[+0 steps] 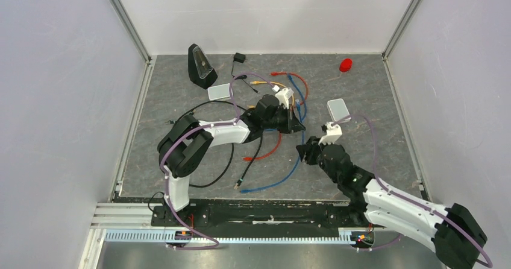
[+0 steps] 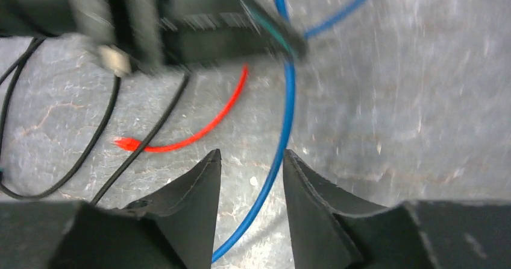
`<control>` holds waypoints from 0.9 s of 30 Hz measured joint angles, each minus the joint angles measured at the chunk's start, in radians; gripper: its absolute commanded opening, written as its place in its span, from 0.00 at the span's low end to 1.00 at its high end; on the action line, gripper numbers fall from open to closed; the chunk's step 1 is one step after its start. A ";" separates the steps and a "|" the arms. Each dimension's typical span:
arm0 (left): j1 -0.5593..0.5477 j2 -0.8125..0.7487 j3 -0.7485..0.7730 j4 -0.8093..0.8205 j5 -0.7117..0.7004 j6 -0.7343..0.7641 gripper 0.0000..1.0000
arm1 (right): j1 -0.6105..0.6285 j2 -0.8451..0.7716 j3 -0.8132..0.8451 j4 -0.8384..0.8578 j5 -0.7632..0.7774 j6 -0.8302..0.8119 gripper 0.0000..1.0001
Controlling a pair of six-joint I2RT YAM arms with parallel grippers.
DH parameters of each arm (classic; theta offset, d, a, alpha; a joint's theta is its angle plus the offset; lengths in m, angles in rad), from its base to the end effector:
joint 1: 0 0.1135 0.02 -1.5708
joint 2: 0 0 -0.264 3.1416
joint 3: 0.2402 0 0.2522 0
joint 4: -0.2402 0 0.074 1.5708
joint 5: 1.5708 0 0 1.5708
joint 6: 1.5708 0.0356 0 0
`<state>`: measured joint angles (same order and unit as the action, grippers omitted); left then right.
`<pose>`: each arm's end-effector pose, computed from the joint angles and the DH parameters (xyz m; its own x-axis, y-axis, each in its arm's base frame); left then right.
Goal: Insert the plug into the switch port
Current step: Pick up the connector from the center of the board.
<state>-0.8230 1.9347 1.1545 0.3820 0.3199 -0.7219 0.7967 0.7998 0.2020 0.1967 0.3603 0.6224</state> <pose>0.2840 -0.3226 0.1887 -0.7881 -0.0727 -0.6113 0.4961 0.5128 -0.7006 0.1286 0.1136 0.1727 -0.4796 0.2899 -0.8282 -0.2002 0.8828 0.4249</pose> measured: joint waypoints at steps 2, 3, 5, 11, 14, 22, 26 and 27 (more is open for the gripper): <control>0.003 -0.009 0.000 -0.048 0.043 0.027 0.02 | -0.002 -0.023 0.079 -0.060 -0.024 -0.124 0.58; 0.005 -0.016 0.000 -0.083 0.070 0.048 0.02 | -0.006 -0.026 0.128 -0.084 -0.030 -0.177 0.61; 0.005 -0.037 0.003 -0.158 0.117 0.092 0.02 | -0.025 -0.026 0.237 -0.124 -0.055 -0.283 0.63; 0.005 -0.106 0.008 -0.377 0.220 0.270 0.02 | -0.203 0.001 0.438 -0.182 -0.224 -0.455 0.63; 0.006 -0.138 0.008 -0.456 0.276 0.388 0.02 | -0.309 0.059 0.490 -0.211 -0.394 -0.510 0.63; 0.005 -0.183 0.036 -0.644 0.352 0.664 0.02 | -0.452 0.206 0.533 -0.292 -0.830 -0.617 0.61; 0.005 -0.183 0.068 -0.705 0.390 0.742 0.02 | -0.489 0.212 0.533 -0.295 -0.948 -0.624 0.54; 0.005 -0.183 0.072 -0.710 0.396 0.747 0.02 | -0.496 0.214 0.533 -0.291 -0.976 -0.624 0.51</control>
<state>-0.8177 1.7515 1.2263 -0.3283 0.7158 0.0254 0.3012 1.0138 0.7345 -0.0940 -0.6155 -0.0013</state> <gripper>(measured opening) 0.047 0.572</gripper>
